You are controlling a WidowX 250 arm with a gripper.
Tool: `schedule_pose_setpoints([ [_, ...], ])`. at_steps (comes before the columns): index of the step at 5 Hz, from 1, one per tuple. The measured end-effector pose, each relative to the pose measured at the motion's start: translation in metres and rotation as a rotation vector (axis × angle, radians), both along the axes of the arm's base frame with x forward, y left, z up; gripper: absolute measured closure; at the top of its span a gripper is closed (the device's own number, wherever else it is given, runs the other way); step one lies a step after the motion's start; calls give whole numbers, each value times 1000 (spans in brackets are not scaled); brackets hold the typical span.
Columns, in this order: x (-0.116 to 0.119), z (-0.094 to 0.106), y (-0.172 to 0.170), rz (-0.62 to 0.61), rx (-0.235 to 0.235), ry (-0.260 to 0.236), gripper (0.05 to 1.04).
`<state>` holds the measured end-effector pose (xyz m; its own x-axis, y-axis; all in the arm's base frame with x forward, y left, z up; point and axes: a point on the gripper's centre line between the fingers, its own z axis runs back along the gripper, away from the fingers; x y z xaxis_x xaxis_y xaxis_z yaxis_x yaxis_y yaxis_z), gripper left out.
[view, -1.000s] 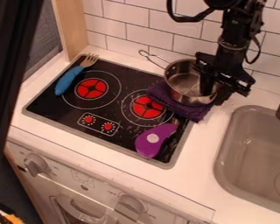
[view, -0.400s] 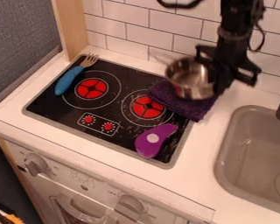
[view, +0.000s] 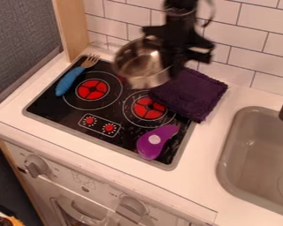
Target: Move the silver pot in the middle of stove burner
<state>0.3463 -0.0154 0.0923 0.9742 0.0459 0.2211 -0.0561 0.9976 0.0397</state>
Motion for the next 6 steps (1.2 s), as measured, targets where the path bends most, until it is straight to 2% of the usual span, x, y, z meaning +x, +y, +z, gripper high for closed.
schedule_pose_setpoints([
  [1, -23, -20, 23, 30, 75, 67, 1006],
  [2, -27, -27, 39, 41, 122, 68, 1006],
  [3, -27, -45, 48, 24, 150, 105, 1006],
  [4, -21, -55, 56, 9, 178, 104, 1006],
  [6, -14, -66, 57, -31, 172, 105, 975],
])
